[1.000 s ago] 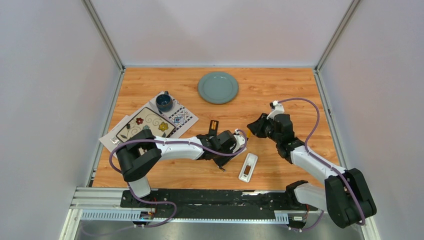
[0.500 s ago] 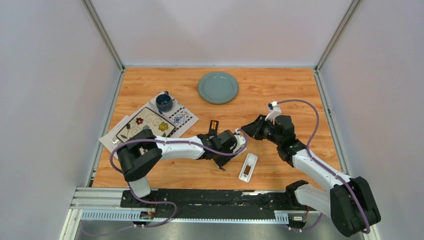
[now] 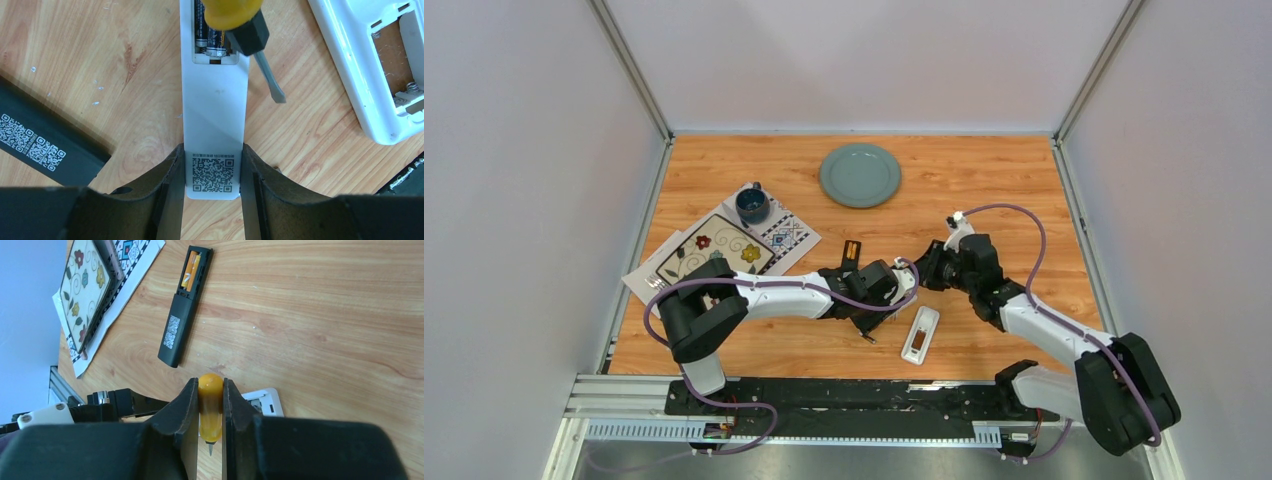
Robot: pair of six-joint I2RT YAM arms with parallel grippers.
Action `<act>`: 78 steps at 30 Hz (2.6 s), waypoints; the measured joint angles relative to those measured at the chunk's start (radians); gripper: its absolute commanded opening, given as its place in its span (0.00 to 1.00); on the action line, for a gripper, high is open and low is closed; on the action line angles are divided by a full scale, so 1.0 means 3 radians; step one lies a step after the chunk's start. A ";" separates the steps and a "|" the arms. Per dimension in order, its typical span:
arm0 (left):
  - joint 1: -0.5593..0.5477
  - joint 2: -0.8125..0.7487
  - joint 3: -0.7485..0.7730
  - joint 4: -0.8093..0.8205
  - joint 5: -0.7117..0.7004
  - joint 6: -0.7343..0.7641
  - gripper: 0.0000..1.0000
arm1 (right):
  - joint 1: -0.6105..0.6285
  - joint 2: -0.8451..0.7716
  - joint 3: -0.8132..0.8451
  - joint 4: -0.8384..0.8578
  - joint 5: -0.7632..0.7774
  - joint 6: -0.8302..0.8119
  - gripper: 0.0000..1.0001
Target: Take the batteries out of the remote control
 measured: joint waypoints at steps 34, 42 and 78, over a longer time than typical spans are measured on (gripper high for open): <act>0.0000 0.0003 0.0000 0.0001 0.0004 0.0000 0.00 | -0.0215 -0.0056 0.0305 -0.0528 0.1040 -0.0112 0.00; 0.0000 0.0003 0.0000 0.0001 0.0004 -0.0001 0.00 | -0.0215 0.0103 0.0359 -0.0467 0.0919 -0.0092 0.00; 0.0003 0.0008 0.0011 -0.0014 0.0008 0.0000 0.00 | -0.0043 0.0458 0.0694 -0.0367 0.0624 0.0053 0.00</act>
